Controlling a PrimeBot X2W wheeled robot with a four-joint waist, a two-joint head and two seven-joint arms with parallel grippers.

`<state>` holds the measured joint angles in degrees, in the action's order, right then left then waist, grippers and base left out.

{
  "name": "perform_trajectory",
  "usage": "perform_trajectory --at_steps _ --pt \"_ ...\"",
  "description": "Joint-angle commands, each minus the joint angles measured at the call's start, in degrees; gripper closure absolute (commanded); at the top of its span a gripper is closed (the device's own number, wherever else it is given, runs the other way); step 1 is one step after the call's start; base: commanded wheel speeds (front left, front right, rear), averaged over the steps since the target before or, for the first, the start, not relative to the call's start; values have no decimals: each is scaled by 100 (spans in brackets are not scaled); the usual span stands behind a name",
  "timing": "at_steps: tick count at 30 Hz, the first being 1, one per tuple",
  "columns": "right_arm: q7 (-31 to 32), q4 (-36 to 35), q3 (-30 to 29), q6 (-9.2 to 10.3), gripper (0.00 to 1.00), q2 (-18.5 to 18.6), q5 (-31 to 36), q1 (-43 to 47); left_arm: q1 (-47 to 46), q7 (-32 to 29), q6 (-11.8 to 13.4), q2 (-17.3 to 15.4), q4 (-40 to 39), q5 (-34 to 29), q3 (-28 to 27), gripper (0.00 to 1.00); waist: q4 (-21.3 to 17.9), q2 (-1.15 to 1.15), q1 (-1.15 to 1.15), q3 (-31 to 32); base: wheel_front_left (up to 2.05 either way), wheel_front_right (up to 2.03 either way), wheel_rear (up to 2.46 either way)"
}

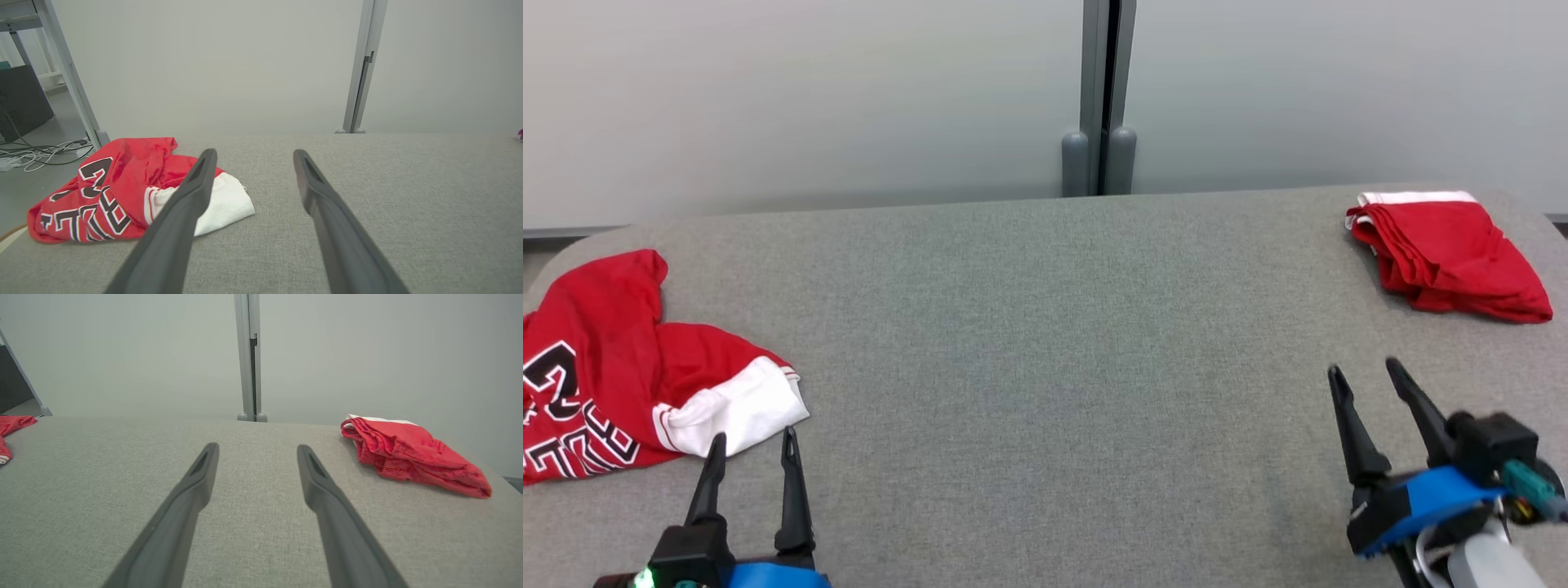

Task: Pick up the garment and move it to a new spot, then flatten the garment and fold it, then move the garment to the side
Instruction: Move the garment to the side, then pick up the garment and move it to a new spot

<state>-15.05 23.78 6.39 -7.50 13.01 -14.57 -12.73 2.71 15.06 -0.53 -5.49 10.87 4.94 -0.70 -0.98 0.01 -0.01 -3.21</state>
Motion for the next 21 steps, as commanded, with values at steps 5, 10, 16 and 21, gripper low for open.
perform_trajectory --at_steps 5,10,16,21 --pt "-19 -272 -451 0 0 -325 237 768 186 16 -60 51 260 -1 -68 0 -1 -1 1 244 0 0 0" --pt "-18 -355 -639 0 0 -535 360 984 145 17 -106 67 364 -39 -108 0 18 -1 1 289 0 0 0" --pt "-18 -416 -692 0 0 -703 514 1123 89 17 -172 87 457 -84 -123 0 73 -1 1 363 0 0 0" --pt "-18 -364 -808 0 0 -802 579 1161 72 17 -196 105 521 -105 -140 0 110 -1 1 407 0 0 0"
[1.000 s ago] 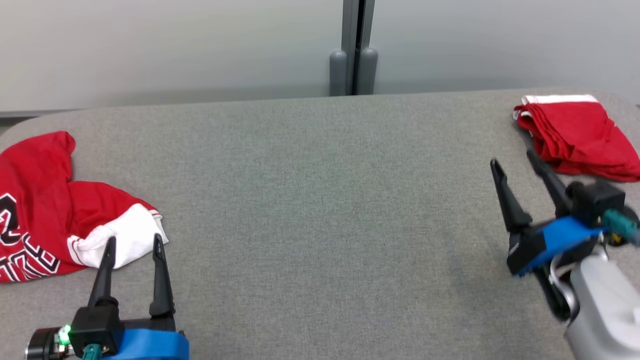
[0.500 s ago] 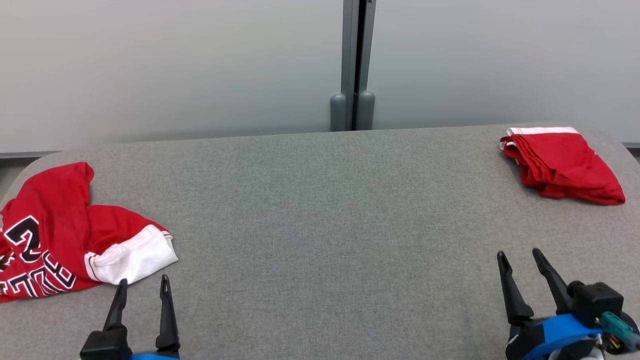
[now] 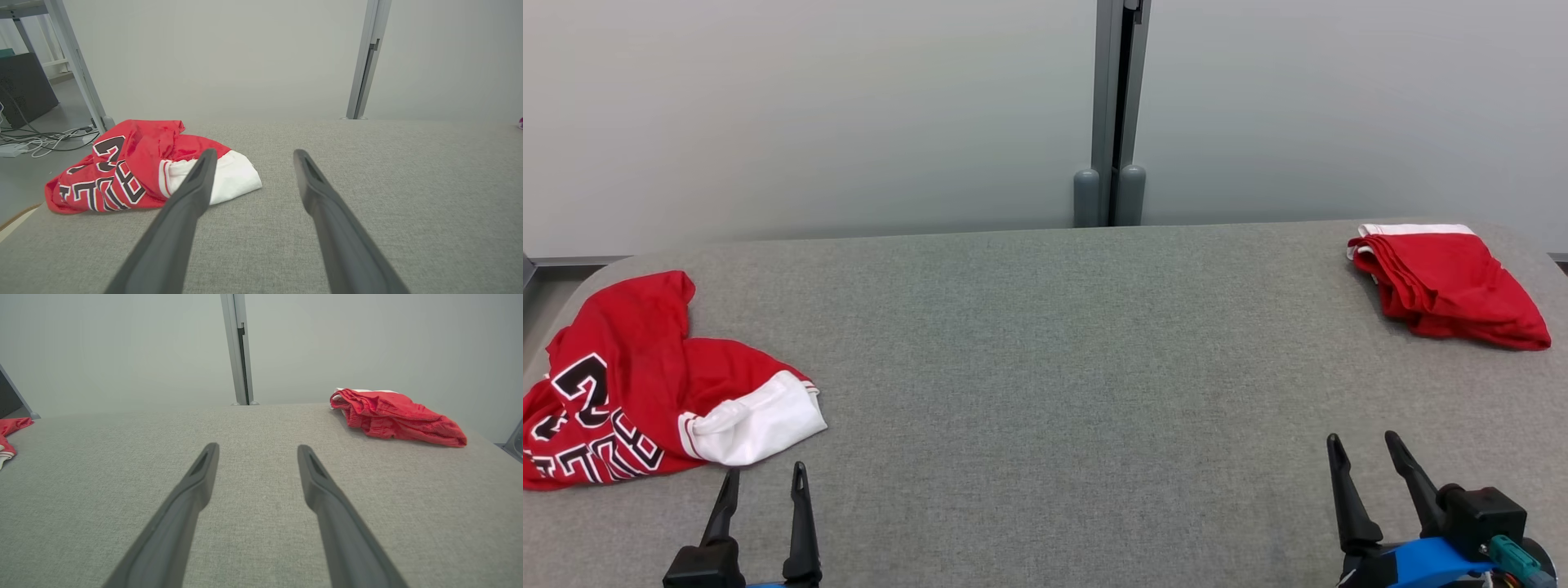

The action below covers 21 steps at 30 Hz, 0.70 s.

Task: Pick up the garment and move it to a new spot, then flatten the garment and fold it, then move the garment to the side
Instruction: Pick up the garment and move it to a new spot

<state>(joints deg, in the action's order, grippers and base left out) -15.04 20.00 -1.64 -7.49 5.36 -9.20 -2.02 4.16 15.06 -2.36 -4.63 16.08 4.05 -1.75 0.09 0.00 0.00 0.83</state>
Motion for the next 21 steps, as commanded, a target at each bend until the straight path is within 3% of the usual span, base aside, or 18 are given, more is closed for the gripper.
perform_trajectory --at_steps 1,11,21 --pt "-20 25 -19 -1 0 -45 67 94 -81 17 -23 18 14 -26 -33 0 11 0 0 11 0 0 0" --pt "-20 54 -95 -1 0 -150 185 131 -126 17 -194 -13 -20 -41 -45 0 91 0 0 54 0 0 0" --pt "-20 89 -120 -1 0 -174 161 139 -137 17 -181 -5 26 -81 -94 0 177 0 0 51 0 0 0"
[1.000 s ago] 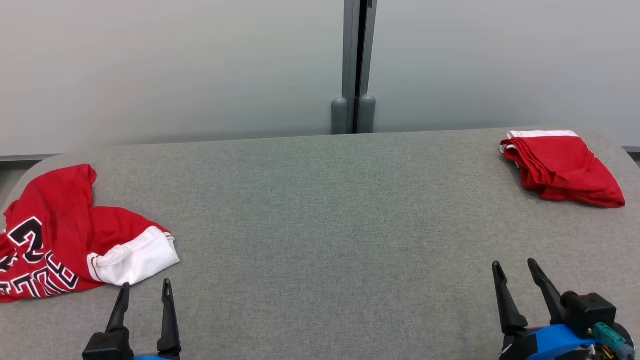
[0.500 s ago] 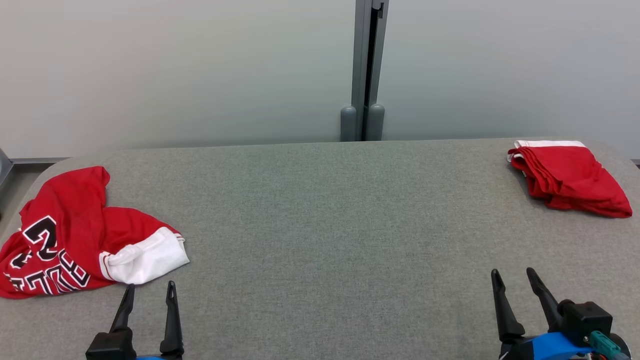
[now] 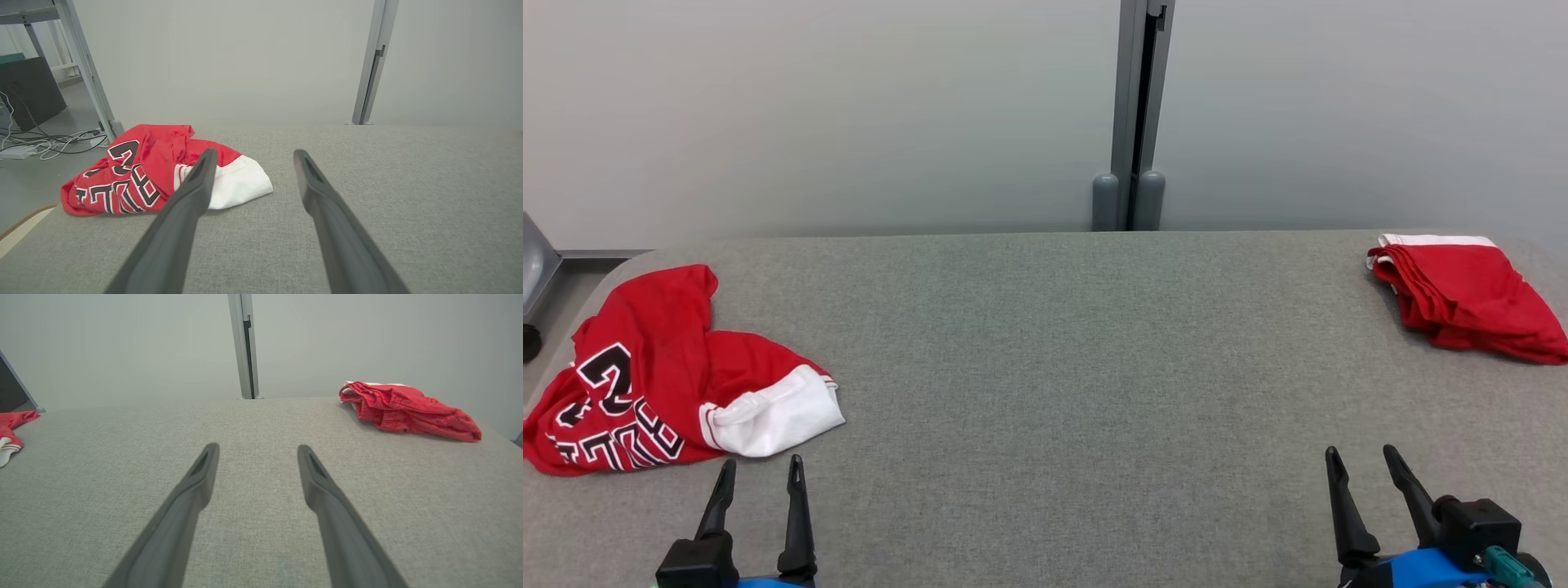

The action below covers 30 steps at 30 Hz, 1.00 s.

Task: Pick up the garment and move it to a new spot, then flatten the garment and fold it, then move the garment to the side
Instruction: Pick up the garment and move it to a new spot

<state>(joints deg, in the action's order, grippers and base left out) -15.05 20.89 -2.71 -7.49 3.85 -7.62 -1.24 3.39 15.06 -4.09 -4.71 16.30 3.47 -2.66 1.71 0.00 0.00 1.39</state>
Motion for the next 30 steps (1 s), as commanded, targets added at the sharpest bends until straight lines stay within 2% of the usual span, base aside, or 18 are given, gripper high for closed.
perform_trajectory --at_steps 1,9,22,30 --pt "-18 -6 -6 -1 0 -28 2 66 -66 17 -3 2 3 -31 -10 0 41 0 0 -7 0 0 0" --pt "-18 -64 85 -1 0 -67 -51 172 -98 17 55 -31 -45 -28 -139 0 449 0 0 -6 0 0 0" --pt "-19 -67 77 -1 0 -90 -128 227 0 17 94 -122 -52 -80 -232 0 1566 0 0 19 0 0 0" --pt "-18 -31 161 -1 0 -93 -178 241 65 17 111 -168 -83 -56 -324 0 2100 0 0 46 0 0 0"
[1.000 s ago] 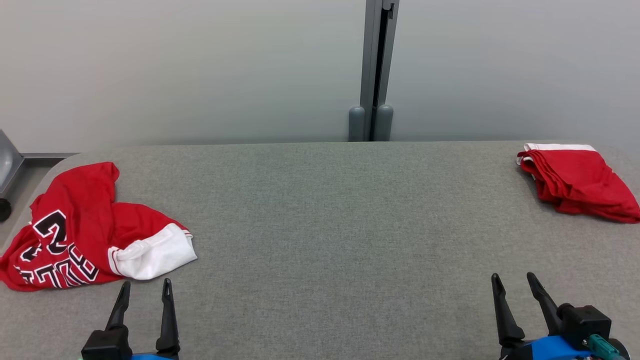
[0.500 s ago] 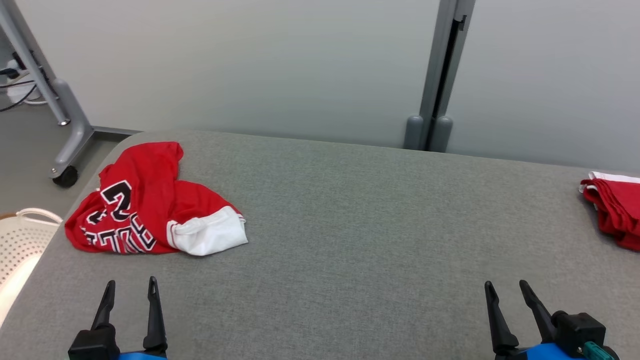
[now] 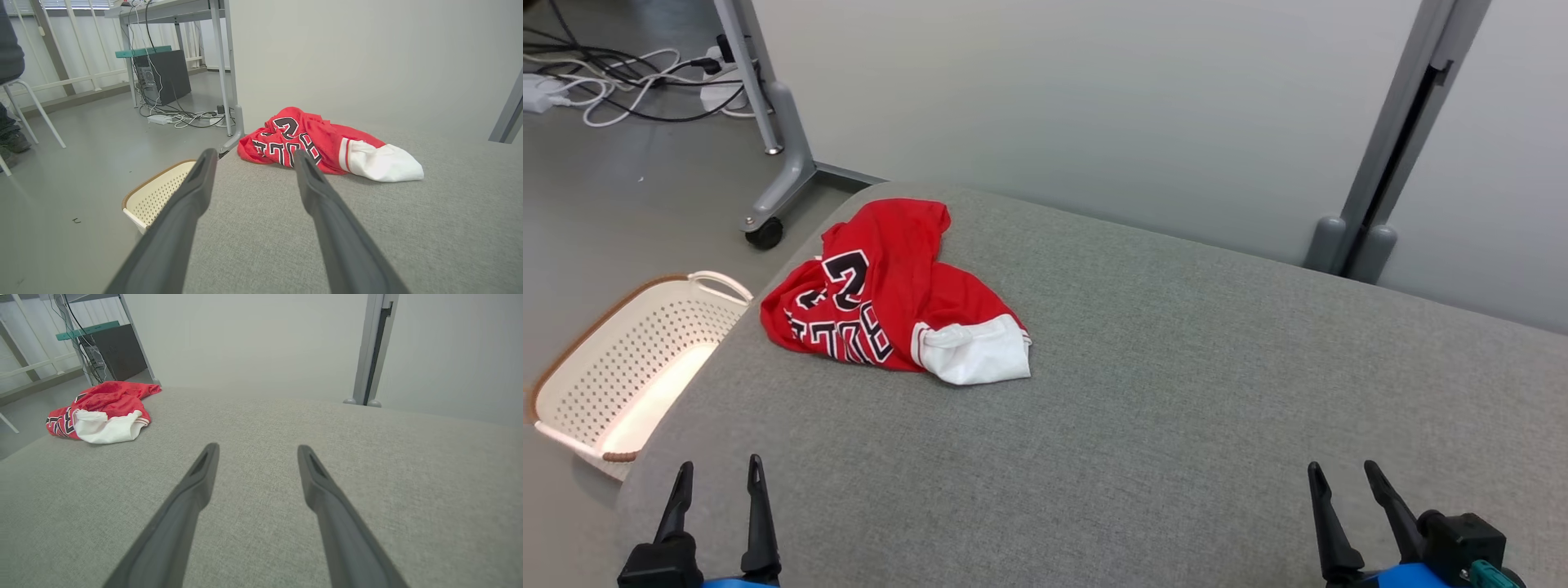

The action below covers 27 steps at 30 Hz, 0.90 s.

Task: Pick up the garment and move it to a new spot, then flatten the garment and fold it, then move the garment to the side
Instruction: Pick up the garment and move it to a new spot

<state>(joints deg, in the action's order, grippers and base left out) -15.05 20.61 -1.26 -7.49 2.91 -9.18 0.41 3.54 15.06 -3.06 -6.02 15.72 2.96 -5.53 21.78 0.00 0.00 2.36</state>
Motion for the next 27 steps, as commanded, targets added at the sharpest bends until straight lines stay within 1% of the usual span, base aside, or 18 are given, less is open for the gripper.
perform_trajectory --at_steps 1,7,14,18,21,23,27 --pt "-18 -5 5 -1 0 2 -31 84 45 17 1 -44 -21 -3 -40 0 146 0 0 -50 0 0 0" --pt "-18 -1 8 -1 0 2 -56 89 82 17 0 -34 -36 -3 -52 0 296 0 0 -43 0 0 0" --pt "-18 29 71 -1 0 2 -79 68 87 17 11 -41 -15 22 -103 0 268 0 0 -43 0 0 0" --pt "-18 37 43 -1 0 3 -38 76 -41 17 41 -21 -7 72 -171 0 161 0 0 -76 0 0 0" --pt "-18 -8 -13 -1 0 4 62 -4 -271 17 4 -73 36 126 -251 0 17 0 0 -194 0 0 0" --pt "-19 -76 -76 -1 0 57 128 -99 -451 17 15 -90 64 148 -272 0 -99 0 0 -305 0 0 0" --pt "-19 -219 -140 -1 0 238 208 -264 -1052 16 -15 -239 196 199 -424 0 -367 0 0 -638 0 0 0"
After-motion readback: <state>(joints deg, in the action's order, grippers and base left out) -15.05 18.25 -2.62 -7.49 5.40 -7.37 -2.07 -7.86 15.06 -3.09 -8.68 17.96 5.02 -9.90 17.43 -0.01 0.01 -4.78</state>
